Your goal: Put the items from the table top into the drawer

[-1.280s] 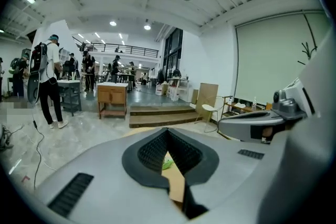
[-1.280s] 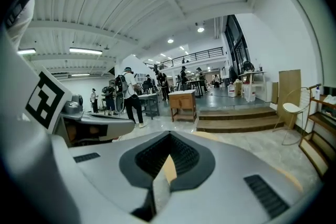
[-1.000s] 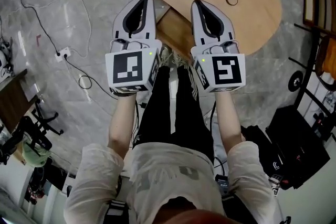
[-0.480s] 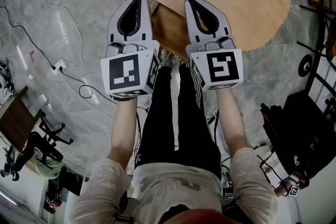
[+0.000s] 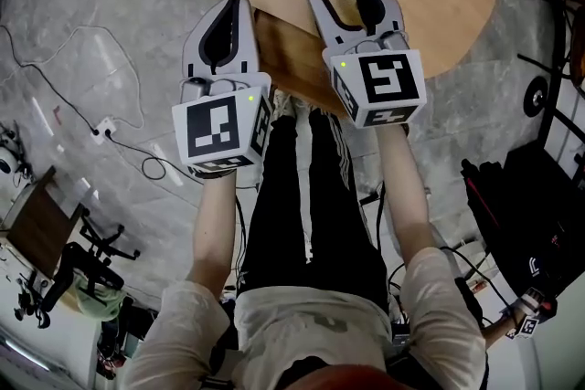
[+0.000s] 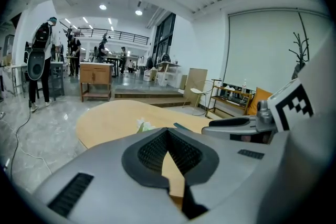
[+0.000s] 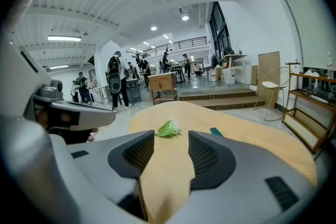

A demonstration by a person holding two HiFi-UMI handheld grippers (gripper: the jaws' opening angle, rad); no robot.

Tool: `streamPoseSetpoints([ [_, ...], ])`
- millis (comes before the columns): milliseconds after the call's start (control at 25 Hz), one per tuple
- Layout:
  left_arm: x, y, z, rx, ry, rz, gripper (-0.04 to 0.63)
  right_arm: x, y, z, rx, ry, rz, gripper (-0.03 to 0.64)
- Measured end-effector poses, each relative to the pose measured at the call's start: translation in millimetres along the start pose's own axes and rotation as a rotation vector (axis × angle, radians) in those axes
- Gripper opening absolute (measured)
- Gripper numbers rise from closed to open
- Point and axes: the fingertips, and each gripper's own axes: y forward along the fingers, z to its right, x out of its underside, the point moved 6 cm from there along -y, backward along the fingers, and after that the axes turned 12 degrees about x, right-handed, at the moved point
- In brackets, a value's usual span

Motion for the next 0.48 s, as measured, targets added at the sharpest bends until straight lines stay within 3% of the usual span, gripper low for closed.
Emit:
streamPoseSetpoints([
  [200,9,17,12,0.036,0.01,-0.031,0.008,19,25,56,0.12,0.014,-0.048,0.266],
  [480,22,33,18,0.063,0.016,-0.072,0.008,68,61,115,0.218,0.015,-0.2,0.288],
])
